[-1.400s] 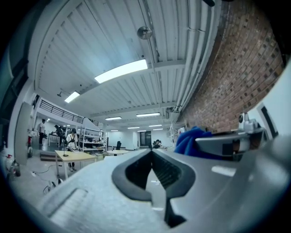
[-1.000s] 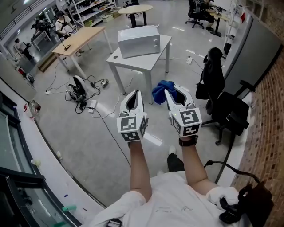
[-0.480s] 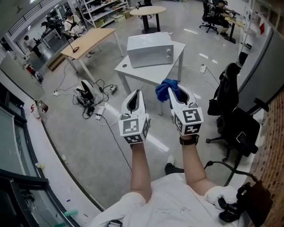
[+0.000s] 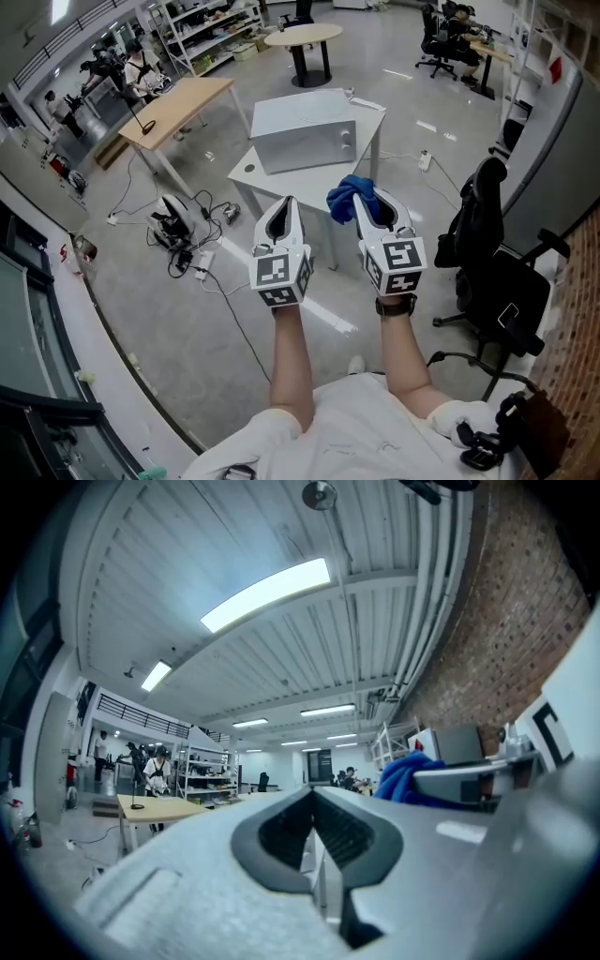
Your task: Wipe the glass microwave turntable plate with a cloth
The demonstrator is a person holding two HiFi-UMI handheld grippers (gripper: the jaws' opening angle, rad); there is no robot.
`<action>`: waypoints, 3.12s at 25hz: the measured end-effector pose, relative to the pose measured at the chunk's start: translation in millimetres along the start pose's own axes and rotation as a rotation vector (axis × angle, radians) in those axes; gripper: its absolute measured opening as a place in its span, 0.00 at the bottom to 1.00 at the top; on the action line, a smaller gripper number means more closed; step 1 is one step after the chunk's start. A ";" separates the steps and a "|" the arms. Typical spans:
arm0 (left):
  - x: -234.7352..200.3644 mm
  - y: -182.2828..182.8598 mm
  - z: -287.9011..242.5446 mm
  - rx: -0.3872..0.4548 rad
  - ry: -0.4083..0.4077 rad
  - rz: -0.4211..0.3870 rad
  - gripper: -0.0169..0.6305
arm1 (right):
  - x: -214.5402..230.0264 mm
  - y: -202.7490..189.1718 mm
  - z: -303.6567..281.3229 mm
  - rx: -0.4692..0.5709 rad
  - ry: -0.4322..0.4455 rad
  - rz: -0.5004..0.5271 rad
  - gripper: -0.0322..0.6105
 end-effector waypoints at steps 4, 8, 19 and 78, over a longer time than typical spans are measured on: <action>6.2 -13.6 -20.5 -0.022 -0.016 -0.012 0.03 | 25.7 -17.8 -16.2 -0.028 -0.034 -0.038 0.19; -5.2 -23.2 -32.6 -0.050 0.006 0.005 0.03 | 19.6 -31.3 -33.1 -0.074 0.010 -0.045 0.19; -31.7 -37.5 -104.8 -0.041 -0.024 0.077 0.03 | 11.9 -38.4 -107.0 -0.072 0.065 0.004 0.19; -196.9 -73.2 -570.1 -0.047 0.012 -0.010 0.03 | 211.5 -34.1 -578.7 0.006 0.142 -0.012 0.19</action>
Point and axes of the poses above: the fingertips, and each gripper's own axes: z backward along the fingers, x to its right, y out of its top, the point moved 3 cm from there along z, backward along the fingers, and after that the axes turned 1 degree about -y, right-handed, at the moved point
